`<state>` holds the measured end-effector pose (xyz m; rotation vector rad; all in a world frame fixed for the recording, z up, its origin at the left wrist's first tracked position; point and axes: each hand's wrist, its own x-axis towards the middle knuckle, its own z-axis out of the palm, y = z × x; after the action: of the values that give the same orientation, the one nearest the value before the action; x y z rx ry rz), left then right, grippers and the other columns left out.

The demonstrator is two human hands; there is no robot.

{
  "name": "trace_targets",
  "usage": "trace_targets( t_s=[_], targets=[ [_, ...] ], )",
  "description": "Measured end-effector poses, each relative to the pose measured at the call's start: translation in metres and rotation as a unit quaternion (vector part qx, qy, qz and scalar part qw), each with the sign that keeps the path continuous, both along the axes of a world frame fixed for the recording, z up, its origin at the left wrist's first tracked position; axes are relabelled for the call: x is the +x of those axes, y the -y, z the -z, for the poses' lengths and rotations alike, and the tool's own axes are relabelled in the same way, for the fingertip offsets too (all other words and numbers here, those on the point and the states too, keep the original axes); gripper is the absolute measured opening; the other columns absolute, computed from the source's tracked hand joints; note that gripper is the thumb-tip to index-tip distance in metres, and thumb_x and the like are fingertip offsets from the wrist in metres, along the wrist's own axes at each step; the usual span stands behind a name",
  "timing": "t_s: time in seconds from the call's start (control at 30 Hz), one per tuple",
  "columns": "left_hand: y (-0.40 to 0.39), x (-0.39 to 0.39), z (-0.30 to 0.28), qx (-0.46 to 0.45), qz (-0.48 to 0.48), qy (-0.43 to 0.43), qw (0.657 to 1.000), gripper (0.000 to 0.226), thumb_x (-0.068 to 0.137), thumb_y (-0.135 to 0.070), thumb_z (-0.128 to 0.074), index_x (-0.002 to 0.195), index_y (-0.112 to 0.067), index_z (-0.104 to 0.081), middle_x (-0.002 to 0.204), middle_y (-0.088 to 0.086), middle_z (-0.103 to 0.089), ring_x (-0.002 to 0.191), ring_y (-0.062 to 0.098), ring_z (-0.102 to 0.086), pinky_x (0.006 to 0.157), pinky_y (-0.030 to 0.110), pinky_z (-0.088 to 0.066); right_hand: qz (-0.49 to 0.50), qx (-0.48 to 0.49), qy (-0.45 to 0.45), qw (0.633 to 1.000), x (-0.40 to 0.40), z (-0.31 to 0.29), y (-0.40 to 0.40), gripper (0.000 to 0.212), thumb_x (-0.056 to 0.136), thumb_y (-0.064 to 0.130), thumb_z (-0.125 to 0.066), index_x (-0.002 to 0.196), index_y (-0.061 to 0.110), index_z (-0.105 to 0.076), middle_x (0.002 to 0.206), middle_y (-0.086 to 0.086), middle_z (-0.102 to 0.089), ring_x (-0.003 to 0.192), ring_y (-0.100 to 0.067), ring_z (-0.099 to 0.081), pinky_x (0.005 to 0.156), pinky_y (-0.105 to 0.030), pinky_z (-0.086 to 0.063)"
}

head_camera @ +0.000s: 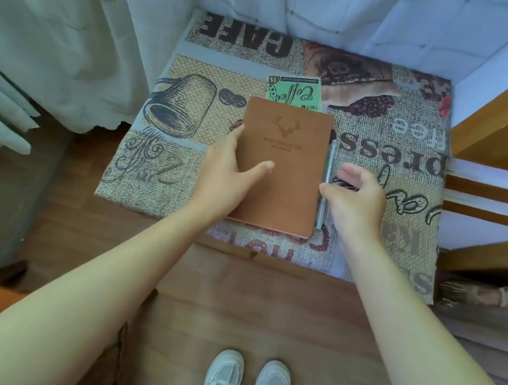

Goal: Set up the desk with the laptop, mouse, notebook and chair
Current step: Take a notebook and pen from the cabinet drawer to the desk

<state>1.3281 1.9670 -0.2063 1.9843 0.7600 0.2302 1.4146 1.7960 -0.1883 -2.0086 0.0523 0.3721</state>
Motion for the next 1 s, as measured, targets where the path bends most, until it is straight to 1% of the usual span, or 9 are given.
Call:
trace_targets(
  t_s=[0.1, 0.17, 0.3, 0.43, 0.57, 0.7, 0.8, 0.9, 1.0],
  targets=[
    [-0.004, -0.001, -0.008, -0.111, -0.028, 0.031, 0.993, 0.076, 0.081, -0.025, -0.071, 0.144, -0.025, -0.028, 0.142, -0.001, -0.044, 0.124, 0.011, -0.044, 0.105, 0.04, -0.04, -0.027, -0.006, -0.023, 0.999, 0.007, -0.003, -0.008, 0.056, 0.078, 0.001, -0.071, 0.128, 0.016, -0.052, 0.118, 0.005, -0.058, 0.077, 0.004, -0.055, 0.055, -0.006, -0.04],
    [-0.006, -0.002, -0.011, -0.128, -0.029, 0.05, 0.99, 0.077, 0.082, -0.009, -0.07, 0.144, -0.024, -0.026, 0.141, 0.001, -0.044, 0.123, 0.012, -0.046, 0.101, 0.034, -0.043, -0.039, -0.005, -0.044, 0.998, 0.01, -0.004, -0.009, 0.062, 0.075, -0.005, -0.071, 0.131, 0.015, -0.05, 0.116, 0.002, -0.059, 0.08, -0.002, -0.059, 0.062, -0.012, -0.045],
    [-0.011, -0.002, -0.018, -0.243, -0.061, 0.073, 0.965, 0.081, 0.08, 0.009, -0.068, 0.145, -0.017, -0.027, 0.133, -0.005, -0.049, 0.103, 0.012, -0.063, 0.074, 0.024, -0.055, -0.039, -0.004, -0.082, 0.996, 0.016, -0.01, -0.003, 0.06, 0.07, -0.009, -0.073, 0.125, 0.008, -0.056, 0.106, -0.001, -0.064, 0.097, -0.017, -0.063, 0.085, -0.029, -0.053],
    [-0.019, -0.009, -0.02, -0.307, -0.011, 0.058, 0.95, 0.063, 0.077, 0.007, -0.071, 0.134, -0.01, -0.05, 0.121, 0.005, -0.066, 0.102, 0.019, -0.067, 0.078, 0.03, -0.056, -0.071, -0.01, -0.12, 0.99, 0.014, -0.011, 0.003, 0.047, 0.069, -0.005, -0.076, 0.114, 0.003, -0.062, 0.088, -0.003, -0.069, 0.087, -0.016, -0.067, 0.089, -0.032, -0.053],
    [-0.018, -0.015, -0.023, -0.356, 0.032, 0.023, 0.934, 0.066, 0.082, -0.002, -0.069, 0.137, -0.024, -0.041, 0.111, 0.011, -0.071, 0.101, 0.026, -0.068, 0.079, 0.041, -0.057, -0.075, -0.011, -0.15, 0.986, 0.013, -0.012, 0.002, 0.048, 0.073, -0.004, -0.075, 0.118, 0.002, -0.06, 0.08, 0.001, -0.061, 0.084, -0.016, -0.064, 0.083, -0.033, -0.055],
    [-0.017, -0.015, -0.023, -0.351, 0.041, 0.014, 0.935, 0.072, 0.084, 0.002, -0.066, 0.14, -0.029, -0.033, 0.098, 0.01, -0.074, 0.092, 0.026, -0.07, 0.073, 0.04, -0.056, -0.083, -0.017, -0.182, 0.98, 0.015, -0.019, -0.001, 0.053, 0.074, 0.0, -0.075, 0.124, 0.004, -0.056, 0.113, -0.007, -0.06, 0.102, -0.023, -0.06, 0.08, -0.031, -0.054],
    [-0.016, -0.02, -0.02, -0.351, 0.035, 0.012, 0.936, 0.07, 0.085, 0.005, -0.063, 0.139, -0.028, -0.033, 0.094, 0.009, -0.074, 0.086, 0.023, -0.071, 0.063, 0.036, -0.056, -0.064, -0.013, -0.192, 0.979, 0.014, -0.022, -0.003, 0.053, 0.076, 0.002, -0.074, 0.125, 0.005, -0.056, 0.119, -0.007, -0.061, 0.101, -0.021, -0.061, 0.079, -0.029, -0.053],
    [-0.015, -0.027, -0.015, -0.351, 0.023, -0.004, 0.936, 0.069, 0.087, 0.003, -0.062, 0.139, -0.028, -0.031, 0.093, 0.008, -0.073, 0.081, 0.021, -0.071, 0.054, 0.032, -0.054, -0.055, -0.003, -0.211, 0.976, 0.018, -0.023, -0.002, 0.046, 0.078, 0.004, -0.073, 0.121, 0.007, -0.059, 0.106, -0.005, -0.067, 0.08, -0.011, -0.06, 0.061, -0.021, -0.043],
    [-0.014, -0.032, -0.011, -0.361, 0.016, -0.004, 0.932, 0.069, 0.087, 0.001, -0.062, 0.14, -0.03, -0.03, 0.097, 0.008, -0.073, 0.084, 0.021, -0.071, 0.055, 0.032, -0.054, -0.063, 0.012, -0.244, 0.968, 0.018, -0.023, -0.003, 0.023, 0.081, 0.008, -0.07, 0.104, 0.012, -0.065, 0.086, 0.001, -0.065, 0.07, -0.009, -0.051, 0.058, -0.021, -0.035]
  ],
)
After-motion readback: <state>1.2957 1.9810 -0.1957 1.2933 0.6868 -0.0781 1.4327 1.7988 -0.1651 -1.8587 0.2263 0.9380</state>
